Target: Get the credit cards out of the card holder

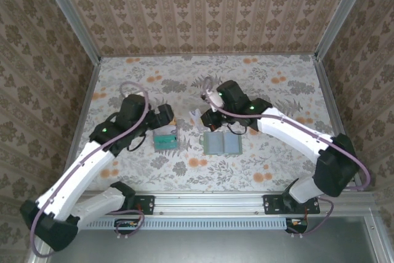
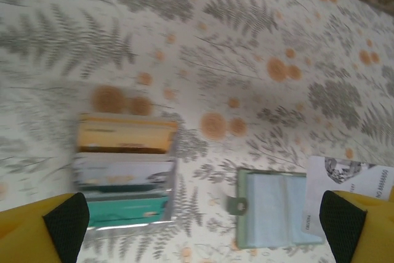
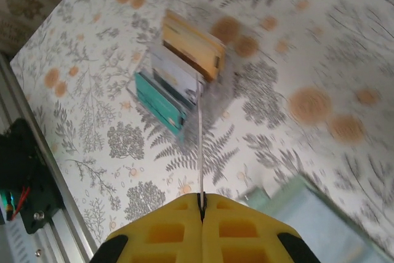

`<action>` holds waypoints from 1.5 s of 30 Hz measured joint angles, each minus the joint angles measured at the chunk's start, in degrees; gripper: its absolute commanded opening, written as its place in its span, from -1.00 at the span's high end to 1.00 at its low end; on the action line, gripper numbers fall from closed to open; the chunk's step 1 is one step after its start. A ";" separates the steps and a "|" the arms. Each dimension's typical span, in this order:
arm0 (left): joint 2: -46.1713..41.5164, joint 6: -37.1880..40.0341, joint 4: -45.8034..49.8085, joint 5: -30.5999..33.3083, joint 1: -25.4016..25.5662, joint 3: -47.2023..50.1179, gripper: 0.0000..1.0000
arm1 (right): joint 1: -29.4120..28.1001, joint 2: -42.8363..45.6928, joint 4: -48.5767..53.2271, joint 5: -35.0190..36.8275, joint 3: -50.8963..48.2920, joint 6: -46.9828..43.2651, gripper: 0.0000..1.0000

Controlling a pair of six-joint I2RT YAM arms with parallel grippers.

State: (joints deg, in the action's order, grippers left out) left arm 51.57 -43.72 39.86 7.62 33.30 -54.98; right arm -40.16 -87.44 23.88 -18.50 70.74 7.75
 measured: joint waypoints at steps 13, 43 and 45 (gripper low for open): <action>-16.96 0.02 16.79 6.36 -8.76 1.03 -1.00 | -8.17 -22.73 11.76 3.58 27.12 -24.33 1.00; -22.84 -1.33 27.08 9.42 -9.40 1.99 -1.00 | -11.76 -37.16 14.71 10.16 36.54 -37.88 1.00; -22.84 -1.33 27.08 9.42 -9.40 2.01 -1.00 | -11.76 -37.44 14.88 9.99 36.54 -37.94 0.99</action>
State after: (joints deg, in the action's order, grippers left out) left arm 28.73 -45.06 66.94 17.04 23.90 -52.97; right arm -51.92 -124.88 38.76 -8.51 107.28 -30.20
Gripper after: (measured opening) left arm 0.999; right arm 0.067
